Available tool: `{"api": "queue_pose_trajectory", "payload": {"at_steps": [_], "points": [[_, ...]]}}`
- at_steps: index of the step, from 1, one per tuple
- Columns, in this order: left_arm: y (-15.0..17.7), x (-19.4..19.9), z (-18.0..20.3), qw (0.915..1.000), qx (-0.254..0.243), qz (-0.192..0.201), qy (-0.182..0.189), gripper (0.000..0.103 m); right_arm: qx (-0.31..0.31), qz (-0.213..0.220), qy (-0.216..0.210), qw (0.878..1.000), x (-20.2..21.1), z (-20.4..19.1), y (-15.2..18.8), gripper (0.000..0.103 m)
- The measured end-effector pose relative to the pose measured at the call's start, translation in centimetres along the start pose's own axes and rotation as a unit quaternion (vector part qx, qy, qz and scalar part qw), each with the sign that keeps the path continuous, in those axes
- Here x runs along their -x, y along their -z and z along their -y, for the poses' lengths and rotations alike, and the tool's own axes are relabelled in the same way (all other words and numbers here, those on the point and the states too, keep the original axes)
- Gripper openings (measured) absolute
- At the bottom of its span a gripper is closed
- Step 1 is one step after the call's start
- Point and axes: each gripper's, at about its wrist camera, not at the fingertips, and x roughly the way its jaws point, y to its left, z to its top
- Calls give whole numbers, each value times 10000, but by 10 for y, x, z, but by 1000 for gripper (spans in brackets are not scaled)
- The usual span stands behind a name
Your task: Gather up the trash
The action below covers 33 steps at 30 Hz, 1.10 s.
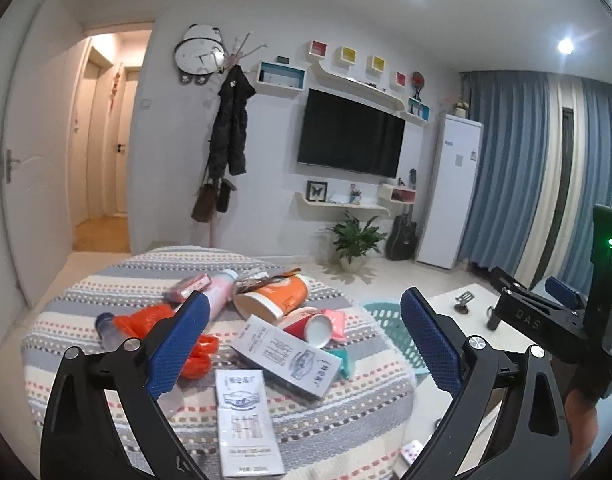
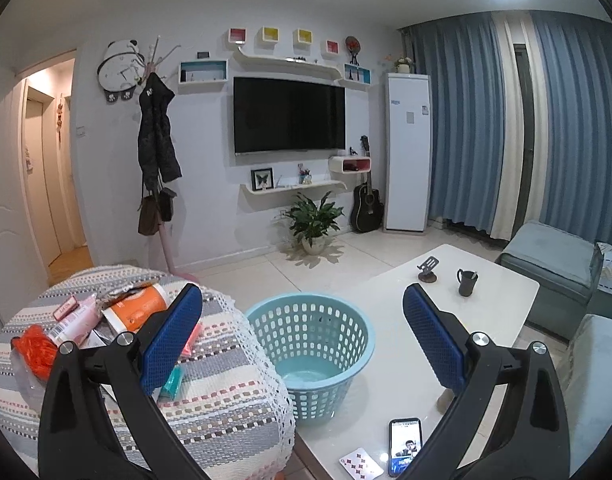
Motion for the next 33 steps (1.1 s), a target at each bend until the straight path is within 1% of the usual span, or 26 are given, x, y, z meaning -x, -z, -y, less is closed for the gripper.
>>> {"api": "queue_pose_trajectory", "payload": {"at_steps": [3, 5, 11, 16, 19, 24, 27, 29, 31, 33], "points": [[2, 0, -1, 9999, -84, -30, -58, 93, 97, -71, 46, 9999, -4, -6, 4, 96], [2, -1, -4, 9999, -80, -49, -66, 94, 139, -90, -3, 9999, -4, -9, 4, 96], [1, -5, -10, 10000, 17, -57, -70, 95, 249, 42, 5, 9997, 0, -16, 2, 96], [12, -8, -11, 9998, -38, -161, -106, 95, 255, -127, -29, 9996, -7, -19, 4, 96], [13, -8, -13, 9997, -55, -179, -125, 95, 251, -186, -57, 9995, -10, -20, 4, 96], [12, -11, -18, 9998, 14, -187, -84, 95, 299, -150, 55, 9994, -11, -25, 6, 94], [13, -16, -20, 9997, 20, -259, 1, 95, 301, -160, 80, 9994, -13, -24, 8, 94], [14, -18, -22, 9996, -12, -278, -10, 95, 326, -181, 94, 9993, -16, -25, 11, 94], [15, -19, -31, 9995, -2, -284, -152, 95, 358, -238, 89, 9990, -20, -28, 14, 92], [15, -20, -42, 9992, 76, -311, -230, 95, 363, -317, 22, 9988, -25, -31, 15, 87]]}}
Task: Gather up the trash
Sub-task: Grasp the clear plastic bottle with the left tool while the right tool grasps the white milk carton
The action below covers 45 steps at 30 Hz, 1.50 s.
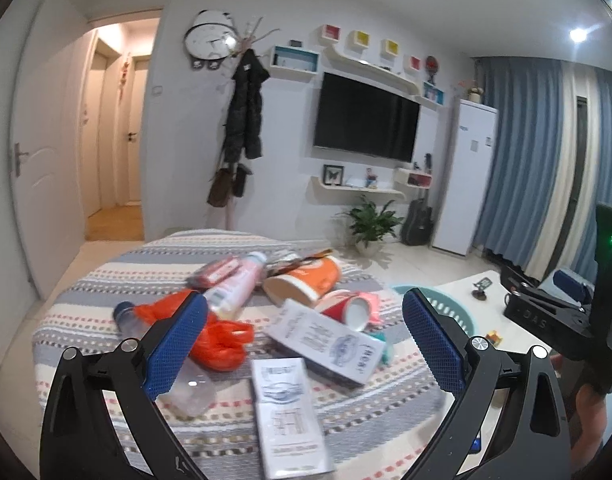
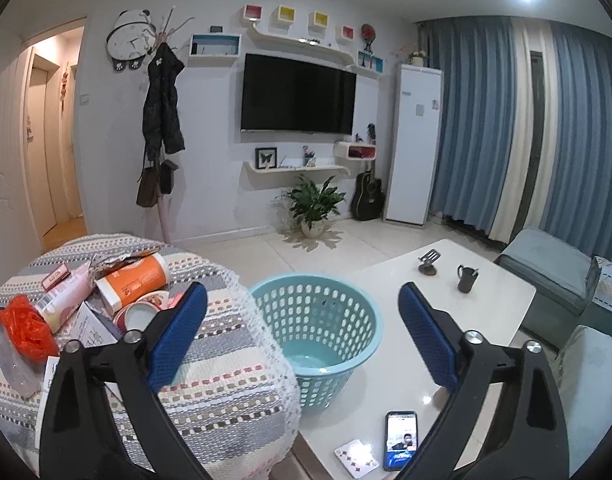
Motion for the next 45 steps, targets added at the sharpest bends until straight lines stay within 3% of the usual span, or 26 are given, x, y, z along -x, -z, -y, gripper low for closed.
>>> {"api": "queue_pose_trajectory", "payload": {"at_steps": [8, 12, 17, 21, 26, 36, 41, 45], "points": [[-7, -2, -65, 9961, 470, -53, -746, 95, 201, -158, -718, 9971, -10, -32, 10, 61], [-6, -4, -97, 9912, 483, -219, -1210, 95, 393, -250, -1216, 9915, -14, -55, 16, 61], [3, -11, -131, 9873, 717, -677, -1249, 95, 665, -361, -1622, 9838, -24, -84, 25, 61], [11, -27, -137, 9843, 877, -1010, -1152, 95, 909, -472, -1842, 9775, -35, -106, 36, 61], [24, -60, -145, 9677, 1345, -1660, -1336, 90, 1005, -744, -2119, 9692, -48, -118, 46, 61], [31, -102, -151, 9540, 1563, -2108, -1451, 80, 1346, -1253, -2773, 9430, -72, -130, 56, 66], [34, -110, -150, 9542, 1566, -2135, -1389, 79, 1760, -1361, -2868, 9318, -77, -147, 61, 71], [35, -108, -152, 9570, 1504, -2143, -1252, 78, 2055, -1372, -2697, 9307, -79, -162, 68, 72]]}}
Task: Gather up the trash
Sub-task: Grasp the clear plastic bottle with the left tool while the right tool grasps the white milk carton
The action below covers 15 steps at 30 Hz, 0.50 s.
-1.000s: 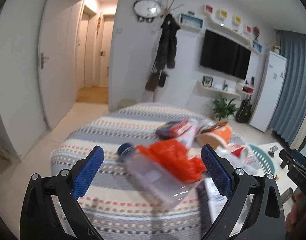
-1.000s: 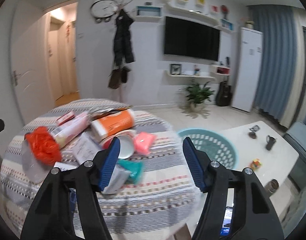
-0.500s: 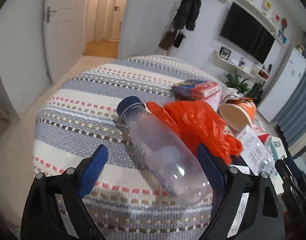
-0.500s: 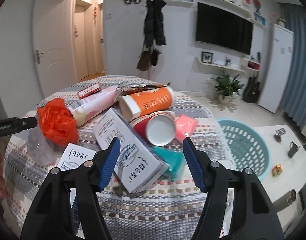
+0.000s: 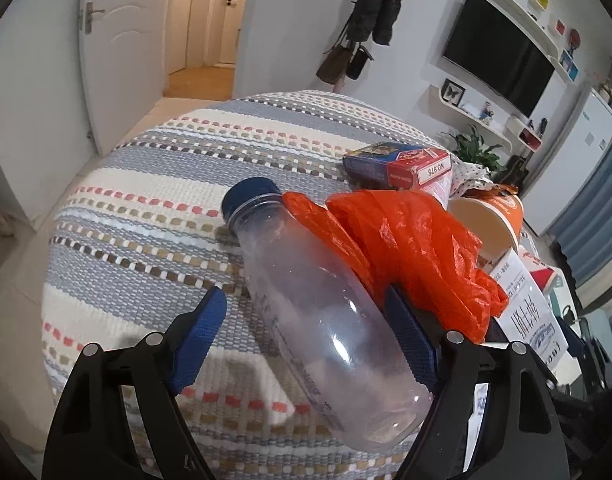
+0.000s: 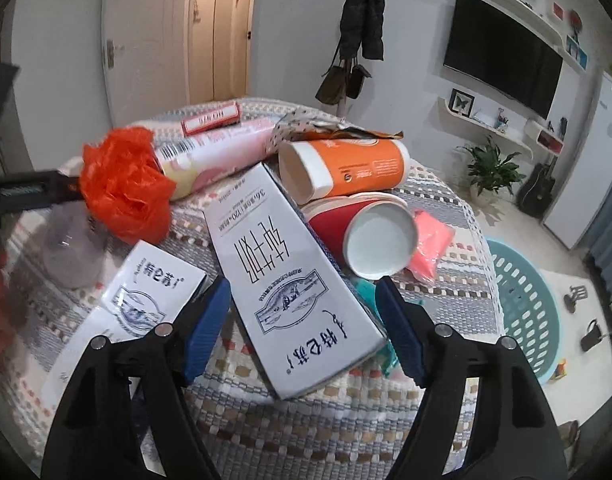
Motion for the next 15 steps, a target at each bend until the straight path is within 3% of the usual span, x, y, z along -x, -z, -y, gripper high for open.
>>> {"api": "queue_pose_trajectory", "payload": {"at_steps": [3, 8, 12, 15], "points": [[4, 5, -6, 9999, -146, -57, 53, 77, 45, 30, 81, 10000, -1, -2, 3, 72], [7, 19, -27, 9996, -195, -106, -166, 74, 107, -43, 147, 9998, -1, -3, 3, 71], [7, 24, -31, 9993, -262, -89, -256, 72, 164, -36, 217, 9996, 10, -8, 3, 52], [5, 21, -25, 9987, -403, -118, -289, 72, -14, -239, -63, 9997, 19, -4, 5, 44]]}}
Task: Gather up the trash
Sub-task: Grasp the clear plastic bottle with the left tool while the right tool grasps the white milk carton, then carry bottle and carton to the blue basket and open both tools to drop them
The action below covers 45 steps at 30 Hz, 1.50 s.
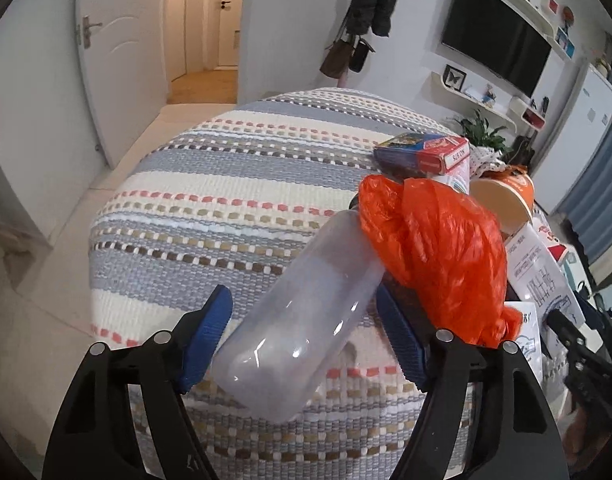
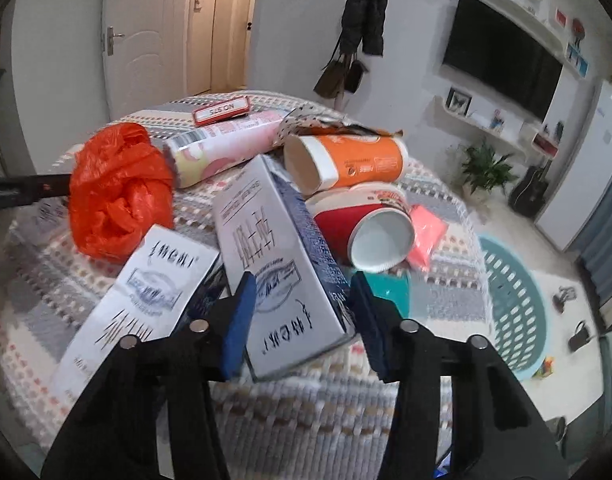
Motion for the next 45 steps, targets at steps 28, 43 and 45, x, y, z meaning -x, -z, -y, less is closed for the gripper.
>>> {"api": "queue_pose_trajectory", "payload": {"at_steps": [28, 43, 45], "points": [[-9, 18, -15, 9951, 138, 574, 799, 45, -105, -397, -320, 9986, -30, -13, -30, 53], [-51, 77, 81, 9812, -678, 1340, 1213, 45, -617, 817, -79, 9947, 53, 56, -74, 53], [-57, 78, 99, 9791, -800, 1354, 1293, 45, -752, 904, 69, 9930, 59, 76, -76, 53]]}}
